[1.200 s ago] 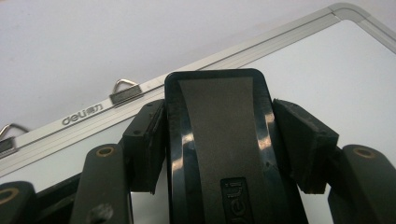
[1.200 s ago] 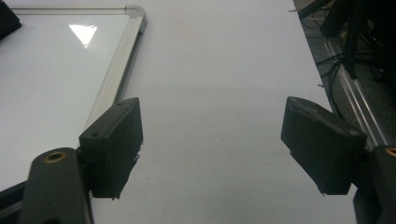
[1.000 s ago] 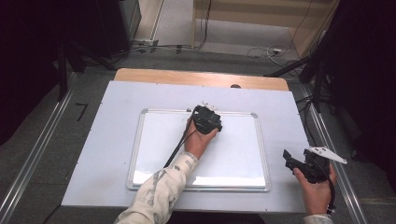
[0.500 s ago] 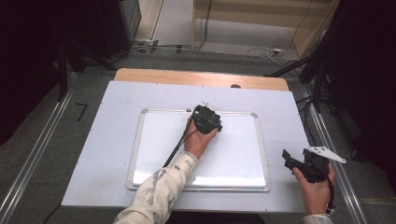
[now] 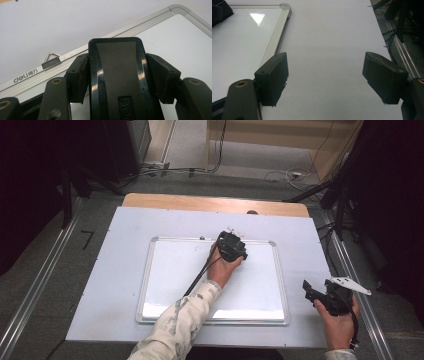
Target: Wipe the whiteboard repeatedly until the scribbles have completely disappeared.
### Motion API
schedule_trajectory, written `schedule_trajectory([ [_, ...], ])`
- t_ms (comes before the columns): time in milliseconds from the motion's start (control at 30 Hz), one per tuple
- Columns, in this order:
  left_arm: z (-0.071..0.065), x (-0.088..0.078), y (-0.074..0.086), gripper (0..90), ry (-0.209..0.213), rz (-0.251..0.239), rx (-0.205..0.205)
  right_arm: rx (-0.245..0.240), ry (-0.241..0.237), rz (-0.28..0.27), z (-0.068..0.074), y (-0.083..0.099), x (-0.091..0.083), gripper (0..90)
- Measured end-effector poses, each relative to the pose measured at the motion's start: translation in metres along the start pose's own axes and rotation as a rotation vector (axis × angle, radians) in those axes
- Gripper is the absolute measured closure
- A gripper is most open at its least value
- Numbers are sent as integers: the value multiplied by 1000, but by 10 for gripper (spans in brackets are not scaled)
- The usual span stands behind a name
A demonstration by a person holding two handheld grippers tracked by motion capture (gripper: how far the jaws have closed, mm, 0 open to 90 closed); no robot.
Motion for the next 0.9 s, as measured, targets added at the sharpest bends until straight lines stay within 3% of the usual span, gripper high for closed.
schedule_trajectory([
  [333, 6, -2, 3, 388, 12, -1, -7, 0, -1, 0, -1, 0, 0, 192],
  [900, 53, -14, 23, 388, -38, 3, -58, -6, 1, 3, 1, 0, 2, 193],
])
Point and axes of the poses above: each handheld gripper's, and its own axes: x roughly forward along the jaws, y roughly out of its underside, z roughly to its left, the point moved 2 cm from there along x, roughly forward along the jaws, and after that the axes turned 13 degrees about -y, right-handed, at the moved point
